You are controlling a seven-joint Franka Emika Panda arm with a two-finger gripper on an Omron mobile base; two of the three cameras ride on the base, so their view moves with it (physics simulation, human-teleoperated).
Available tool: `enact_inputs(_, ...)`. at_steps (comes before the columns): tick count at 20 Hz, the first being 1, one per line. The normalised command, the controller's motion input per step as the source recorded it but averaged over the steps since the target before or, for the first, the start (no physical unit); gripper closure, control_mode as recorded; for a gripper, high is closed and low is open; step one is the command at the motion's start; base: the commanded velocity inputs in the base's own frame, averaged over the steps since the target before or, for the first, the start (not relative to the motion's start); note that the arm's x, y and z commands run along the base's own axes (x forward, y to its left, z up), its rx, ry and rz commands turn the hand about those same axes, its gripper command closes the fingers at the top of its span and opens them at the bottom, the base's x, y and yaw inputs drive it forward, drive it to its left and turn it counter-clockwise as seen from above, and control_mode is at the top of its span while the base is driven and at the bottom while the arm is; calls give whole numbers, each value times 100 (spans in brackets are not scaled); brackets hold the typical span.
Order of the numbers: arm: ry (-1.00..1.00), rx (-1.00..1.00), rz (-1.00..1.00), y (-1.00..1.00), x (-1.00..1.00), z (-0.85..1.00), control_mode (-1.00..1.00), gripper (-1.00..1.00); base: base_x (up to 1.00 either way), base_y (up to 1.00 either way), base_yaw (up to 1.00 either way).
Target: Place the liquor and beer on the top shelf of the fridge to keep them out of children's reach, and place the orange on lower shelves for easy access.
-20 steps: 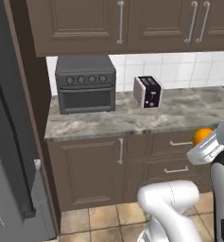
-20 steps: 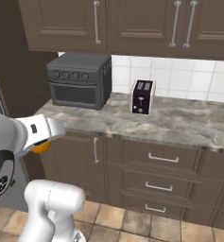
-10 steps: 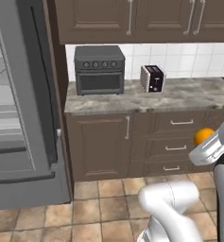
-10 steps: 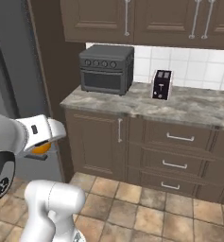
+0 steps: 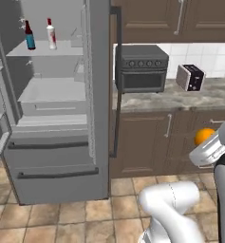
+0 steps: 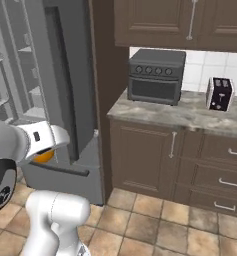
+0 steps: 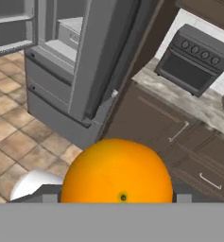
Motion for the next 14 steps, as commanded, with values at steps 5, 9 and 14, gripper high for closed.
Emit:
enact_inputs(5, 0, 0, 0, 0, 0, 0, 100, 100, 1, 100, 0)
enact_inputs(9, 0, 0, 0, 0, 0, 0, 100, 100, 14, 99, 0)
enact_inputs(14, 0, 0, 0, 0, 0, 0, 100, 100, 31, 86, 0)
